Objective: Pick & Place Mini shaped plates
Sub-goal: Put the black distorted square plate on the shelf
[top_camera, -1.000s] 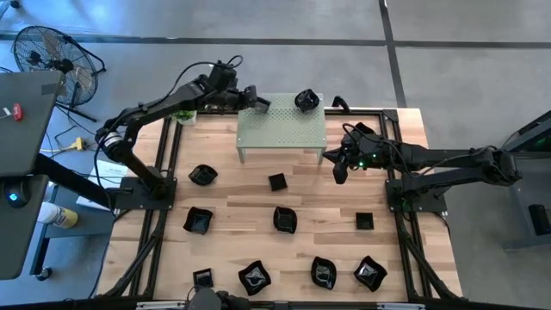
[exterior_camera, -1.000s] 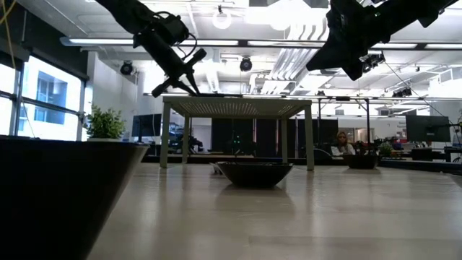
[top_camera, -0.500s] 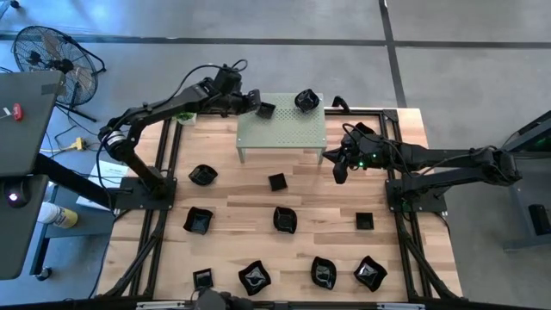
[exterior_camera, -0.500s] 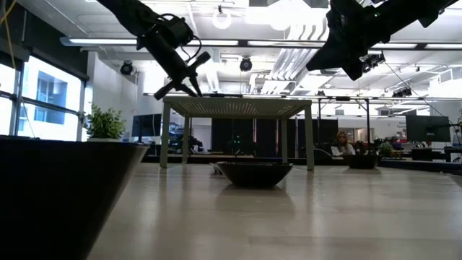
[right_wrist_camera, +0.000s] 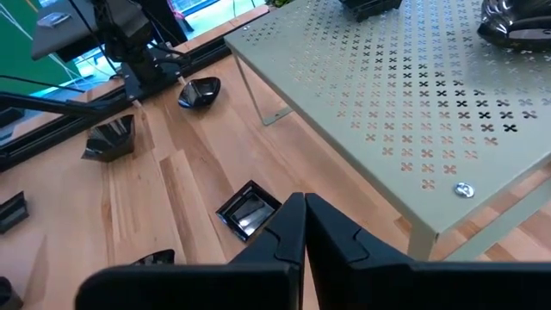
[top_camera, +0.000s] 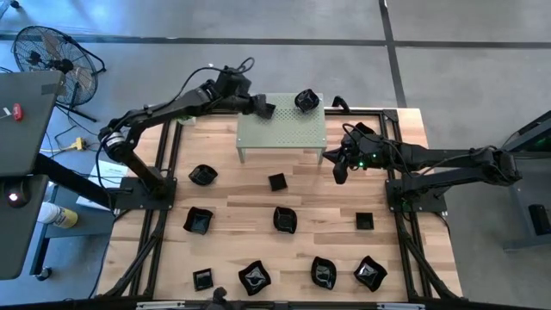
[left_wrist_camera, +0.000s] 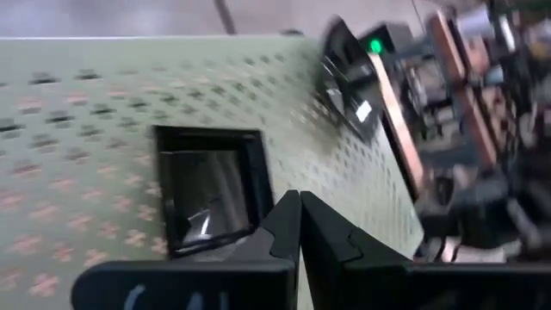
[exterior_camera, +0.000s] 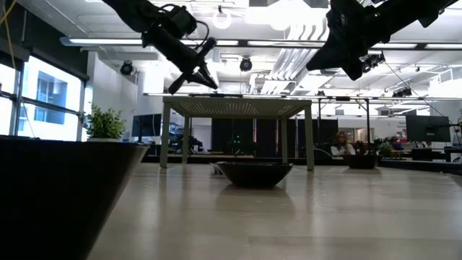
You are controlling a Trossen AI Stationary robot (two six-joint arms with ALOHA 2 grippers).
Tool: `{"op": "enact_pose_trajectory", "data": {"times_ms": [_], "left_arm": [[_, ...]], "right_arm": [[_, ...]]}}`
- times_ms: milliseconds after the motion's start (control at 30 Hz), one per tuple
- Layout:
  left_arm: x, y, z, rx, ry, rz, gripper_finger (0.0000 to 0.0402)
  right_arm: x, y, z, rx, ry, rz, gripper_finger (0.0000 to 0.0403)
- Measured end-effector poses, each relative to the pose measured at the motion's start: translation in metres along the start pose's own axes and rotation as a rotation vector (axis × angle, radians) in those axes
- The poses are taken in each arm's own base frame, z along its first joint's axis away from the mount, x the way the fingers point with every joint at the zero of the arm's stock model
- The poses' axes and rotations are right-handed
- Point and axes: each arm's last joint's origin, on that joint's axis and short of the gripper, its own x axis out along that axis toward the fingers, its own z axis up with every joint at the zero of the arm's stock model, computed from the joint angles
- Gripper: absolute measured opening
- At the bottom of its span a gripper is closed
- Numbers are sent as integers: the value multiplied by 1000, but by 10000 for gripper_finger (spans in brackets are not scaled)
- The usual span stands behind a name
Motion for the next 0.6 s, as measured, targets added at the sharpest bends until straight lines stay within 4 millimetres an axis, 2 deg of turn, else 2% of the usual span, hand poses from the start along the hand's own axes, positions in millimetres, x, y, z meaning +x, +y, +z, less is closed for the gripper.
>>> {"op": "enact_pose_trajectory", "data": {"times_ms": [133,267,367,500,600], "left_arm": [[-11,-12,-7,167,21,-30,1],[-40,-24,-14,324,25,-58,1],[-63,-31,-28,420,-42,-129,1],[-83,-23,-59,448,-174,-213,0],[-95,-9,-83,455,-263,-252,0]], "right_arm": [[0,1,-1,18,20,45,3],[-1,7,-4,63,70,113,2],[-3,16,-13,85,129,147,2],[-6,32,-27,123,228,190,2],[-7,45,-40,158,318,221,2]]}}
